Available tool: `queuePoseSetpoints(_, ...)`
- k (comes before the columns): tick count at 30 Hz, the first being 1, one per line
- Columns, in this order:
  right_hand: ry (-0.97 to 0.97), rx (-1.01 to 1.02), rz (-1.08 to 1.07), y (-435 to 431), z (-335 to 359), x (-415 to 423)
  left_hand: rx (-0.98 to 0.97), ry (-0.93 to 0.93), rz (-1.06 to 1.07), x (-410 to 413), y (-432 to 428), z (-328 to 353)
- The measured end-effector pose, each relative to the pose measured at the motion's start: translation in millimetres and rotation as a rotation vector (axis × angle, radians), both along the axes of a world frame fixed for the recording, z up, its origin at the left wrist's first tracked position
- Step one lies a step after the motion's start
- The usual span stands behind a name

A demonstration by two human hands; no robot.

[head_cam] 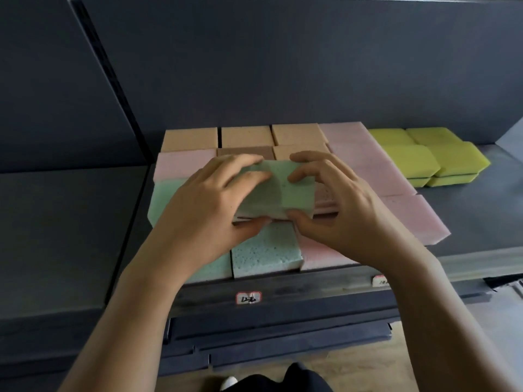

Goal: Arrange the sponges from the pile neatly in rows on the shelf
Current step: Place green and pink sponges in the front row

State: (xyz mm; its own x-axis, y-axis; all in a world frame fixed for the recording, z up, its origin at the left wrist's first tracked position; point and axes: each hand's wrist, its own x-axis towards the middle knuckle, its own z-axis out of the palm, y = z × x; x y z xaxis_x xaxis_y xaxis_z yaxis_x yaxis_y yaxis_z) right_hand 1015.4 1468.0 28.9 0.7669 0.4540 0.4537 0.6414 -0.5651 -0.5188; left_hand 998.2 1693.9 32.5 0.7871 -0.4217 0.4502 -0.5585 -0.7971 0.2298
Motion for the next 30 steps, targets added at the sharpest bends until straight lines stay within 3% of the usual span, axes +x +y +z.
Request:
queuePoseSetpoints(14, 0.107, -0.057, 0.105, -64.8, -10.7, -17.0, 0.024, 0.109, -0.028, -20.1, -61.8, 1.9)
queuePoseSetpoints(23, 0.128, -0.148, 0.074, -118.0, -9.3, -27.0, 0.033, 0.103, 0.050, -33.5, -88.1, -5.7)
queuePoseSetpoints(30, 0.055, -0.203, -0.065, -134.0, -29.3, -17.7, 0.077, 0.109, 0.076, -36.9, -102.1, -16.2)
